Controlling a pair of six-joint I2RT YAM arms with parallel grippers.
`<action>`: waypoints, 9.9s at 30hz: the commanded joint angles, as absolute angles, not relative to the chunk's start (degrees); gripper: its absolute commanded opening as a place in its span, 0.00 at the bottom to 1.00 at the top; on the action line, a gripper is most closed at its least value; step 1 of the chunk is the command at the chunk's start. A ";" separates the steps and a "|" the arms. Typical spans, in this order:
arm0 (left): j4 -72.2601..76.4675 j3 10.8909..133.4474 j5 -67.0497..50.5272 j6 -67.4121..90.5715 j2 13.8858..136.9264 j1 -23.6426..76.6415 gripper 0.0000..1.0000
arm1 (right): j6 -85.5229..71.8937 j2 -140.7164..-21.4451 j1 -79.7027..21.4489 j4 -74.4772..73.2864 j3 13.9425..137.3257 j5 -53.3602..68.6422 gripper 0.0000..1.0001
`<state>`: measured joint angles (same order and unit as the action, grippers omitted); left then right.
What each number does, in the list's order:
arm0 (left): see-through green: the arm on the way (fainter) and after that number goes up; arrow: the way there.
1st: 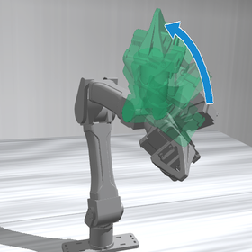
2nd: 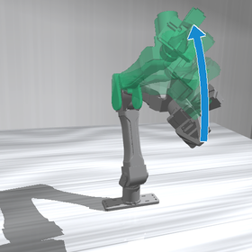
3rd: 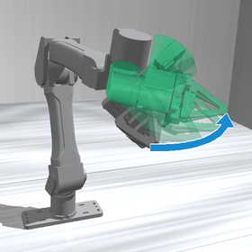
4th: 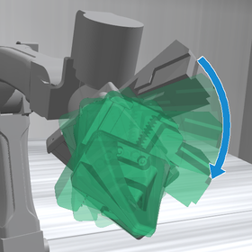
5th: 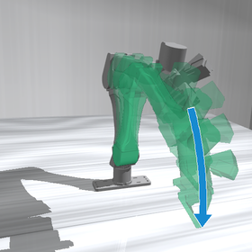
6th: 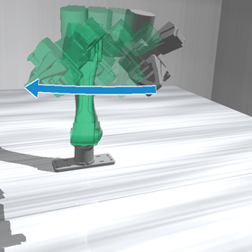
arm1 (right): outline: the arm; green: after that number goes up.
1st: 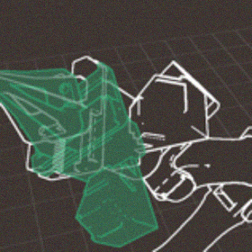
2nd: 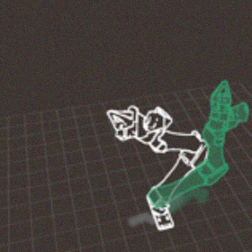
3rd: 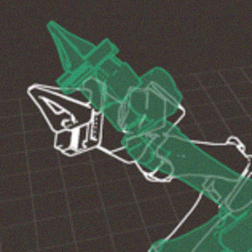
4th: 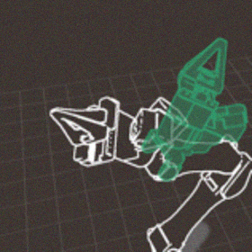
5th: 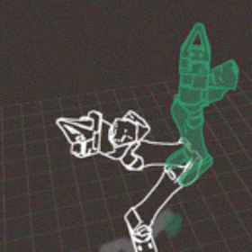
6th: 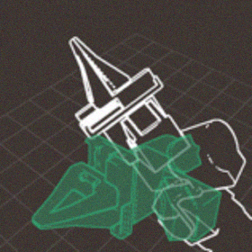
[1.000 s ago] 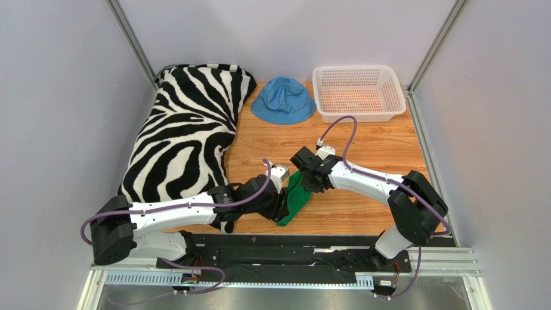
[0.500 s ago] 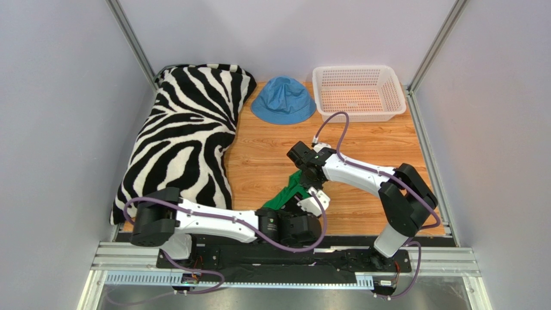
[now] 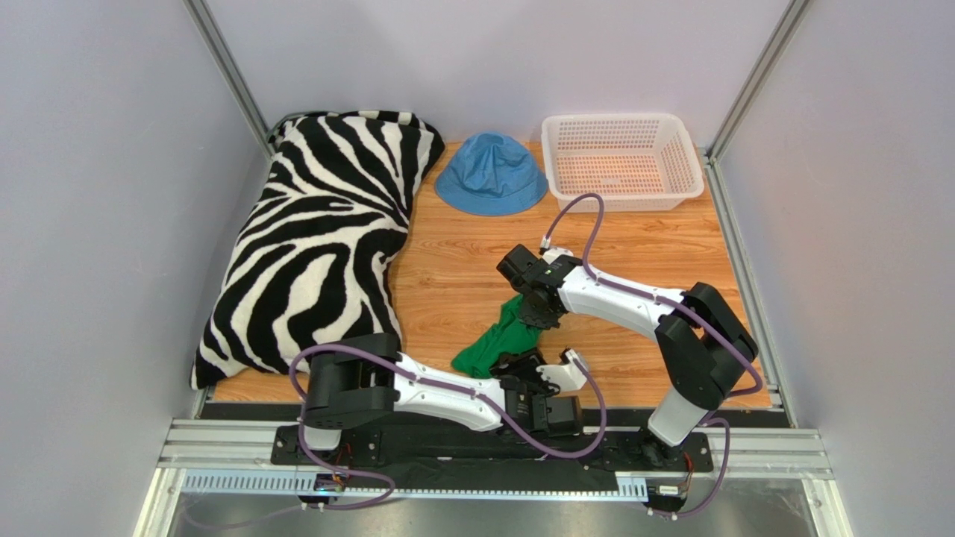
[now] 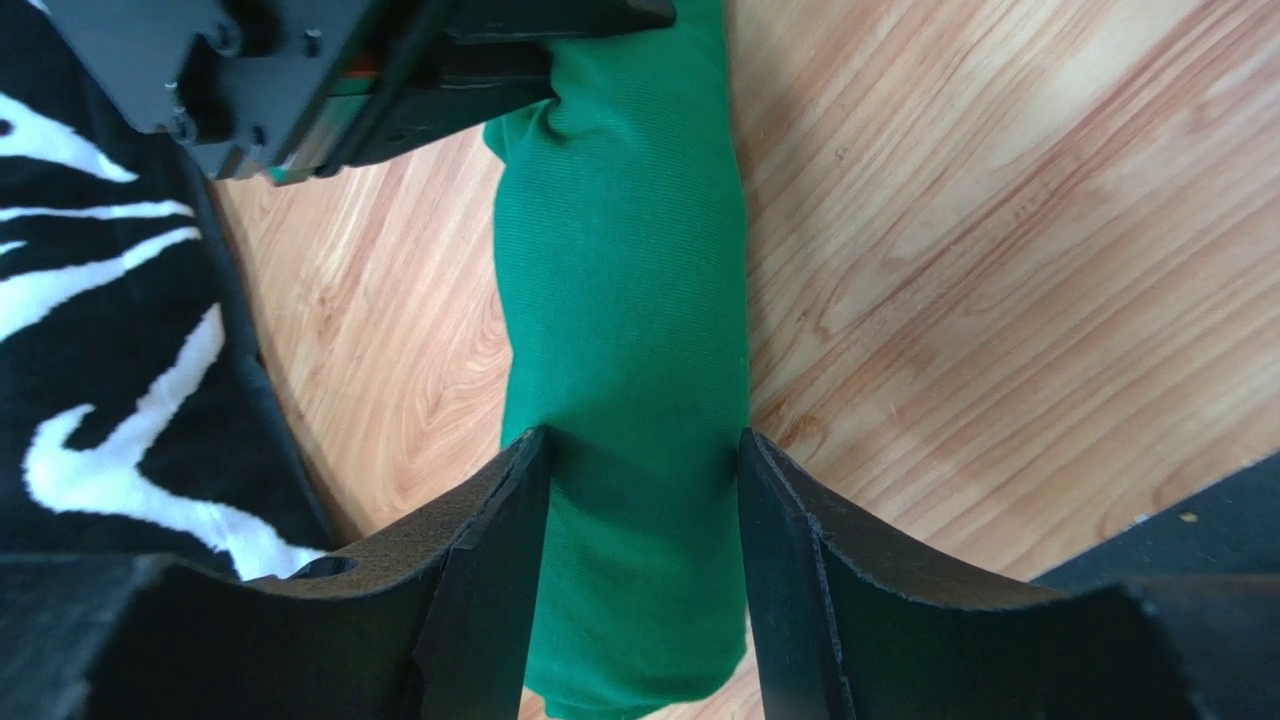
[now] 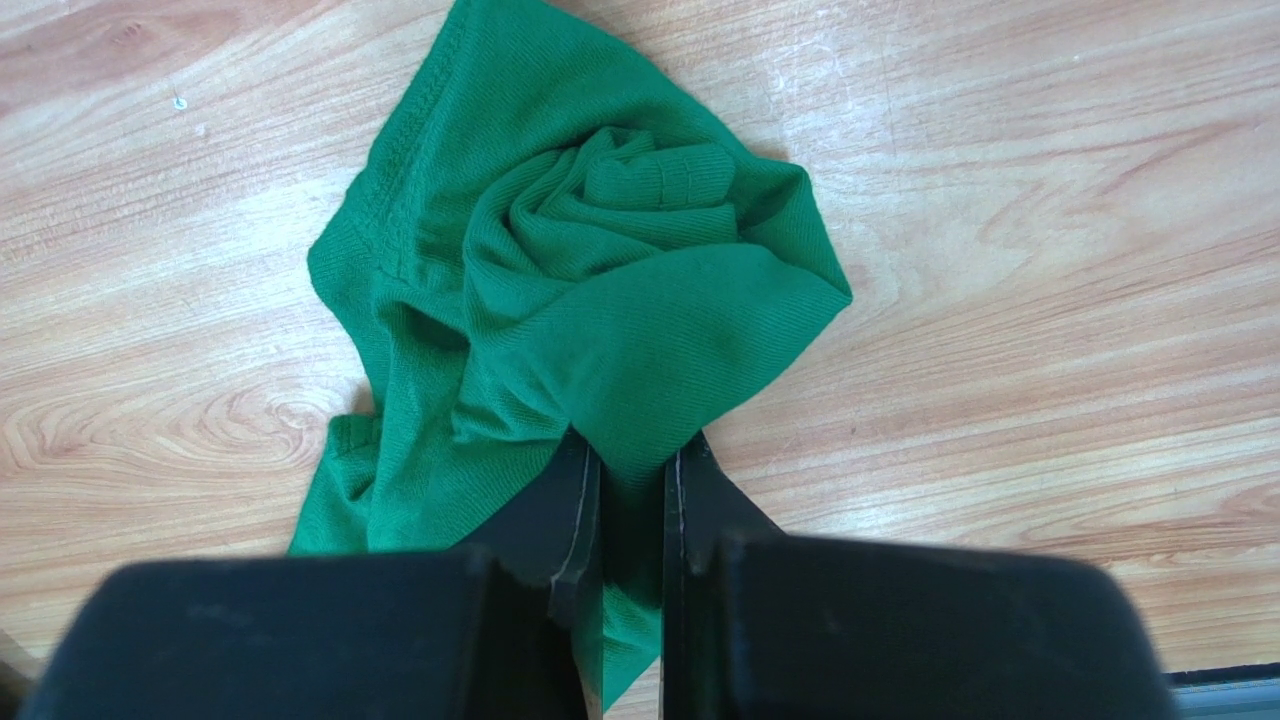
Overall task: Roll the t-shirts
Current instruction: Roll the arm, then pick up the T-shirt from the center of the board, then flatten out the bin at the corner of the board, then place the T-shirt in the bin.
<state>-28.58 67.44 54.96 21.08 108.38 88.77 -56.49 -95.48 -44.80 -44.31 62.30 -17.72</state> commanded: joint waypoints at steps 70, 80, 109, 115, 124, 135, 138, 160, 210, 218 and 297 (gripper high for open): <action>7.74 31.47 -24.17 53.35 89.12 42.45 0.00 | -56.25 -72.86 -44.56 8.00 29.88 -8.35 0.77; 8.09 31.29 -25.40 53.96 89.74 41.40 0.00 | -57.92 -76.02 -46.93 7.47 30.85 -10.02 0.79; -11.30 38.22 -20.93 46.59 74.37 41.13 0.48 | -53.71 -95.09 -46.50 -23.28 51.15 -14.50 0.15; -19.94 41.92 -16.88 42.02 69.35 41.13 0.48 | -46.85 -97.91 -46.32 -26.81 55.11 -17.48 0.00; -24.96 44.47 -15.03 38.33 66.36 41.13 0.48 | -27.81 -95.72 -43.86 -27.17 59.77 -14.86 0.00; -30.50 47.90 -13.27 32.09 64.60 40.17 0.48 | -4.76 -89.91 -34.37 -24.69 64.68 -2.13 0.00; -30.59 48.08 -13.88 31.38 64.86 39.55 0.47 | -0.45 -90.79 -32.44 -25.92 67.93 2.43 0.00; -31.73 54.75 -13.54 29.36 72.68 37.62 0.47 | -10.13 -118.99 -2.38 -25.87 125.39 55.79 0.00; -33.67 65.65 -14.94 28.56 83.84 33.40 0.45 | -24.24 -135.99 0.35 -32.45 112.58 26.75 0.00; -28.84 76.18 -16.97 34.45 92.01 33.22 0.50 | -32.52 -112.71 -3.51 -21.54 84.04 20.40 0.00; -33.31 71.37 6.33 48.60 94.75 42.45 0.00 | -26.88 -79.72 -24.70 2.26 54.41 49.38 0.00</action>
